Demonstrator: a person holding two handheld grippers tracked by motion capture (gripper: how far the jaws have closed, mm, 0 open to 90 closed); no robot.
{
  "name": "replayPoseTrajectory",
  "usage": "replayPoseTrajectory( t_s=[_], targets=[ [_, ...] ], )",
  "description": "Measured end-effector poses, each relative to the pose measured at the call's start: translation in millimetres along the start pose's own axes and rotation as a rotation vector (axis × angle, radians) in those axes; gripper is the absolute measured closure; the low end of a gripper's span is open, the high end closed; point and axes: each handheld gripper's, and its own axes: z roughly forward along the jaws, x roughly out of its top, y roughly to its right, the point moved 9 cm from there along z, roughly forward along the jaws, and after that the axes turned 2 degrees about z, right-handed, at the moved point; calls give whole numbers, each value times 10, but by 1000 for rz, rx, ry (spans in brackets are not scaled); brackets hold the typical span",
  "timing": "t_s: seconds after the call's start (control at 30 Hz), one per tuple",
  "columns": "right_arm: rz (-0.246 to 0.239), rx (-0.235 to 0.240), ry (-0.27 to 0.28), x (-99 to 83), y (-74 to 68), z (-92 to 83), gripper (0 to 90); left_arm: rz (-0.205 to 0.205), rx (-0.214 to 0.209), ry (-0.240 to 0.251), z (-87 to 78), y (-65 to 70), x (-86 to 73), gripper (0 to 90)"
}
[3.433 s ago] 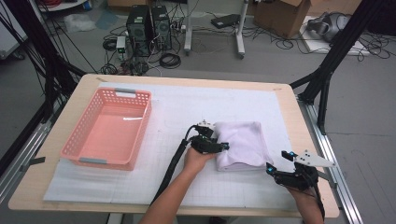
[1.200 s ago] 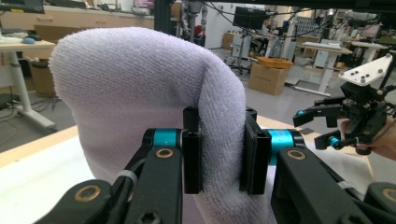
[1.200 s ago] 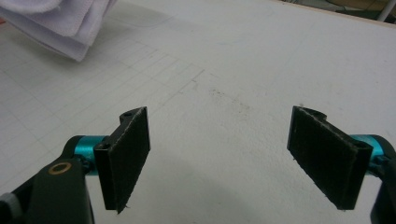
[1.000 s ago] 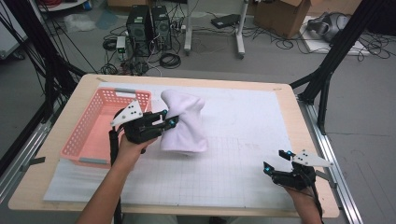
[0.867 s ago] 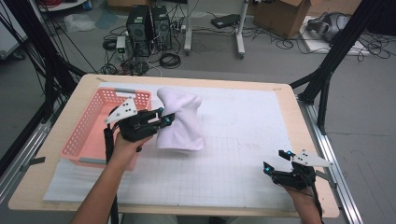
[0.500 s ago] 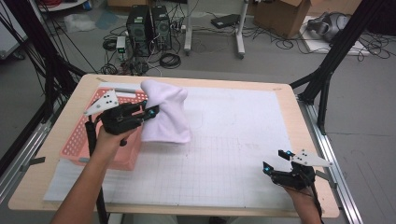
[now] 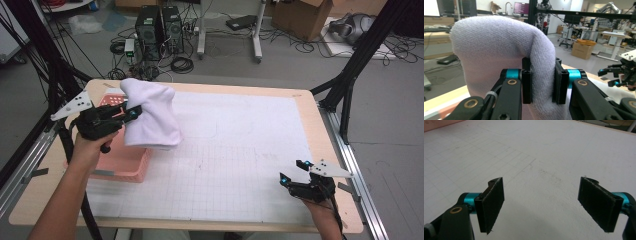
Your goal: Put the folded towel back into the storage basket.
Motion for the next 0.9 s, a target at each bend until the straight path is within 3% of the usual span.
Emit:
replayPoseTrajectory(
  t_s=[0.7, 0.9],
  targets=[
    [0, -5, 8, 34, -3, 34, 200, 3, 75, 16, -574, -376, 18, 738],
    [0, -10, 7, 34, 3, 24, 200, 11, 81, -8, -698, -460, 37, 737]
  ],
)
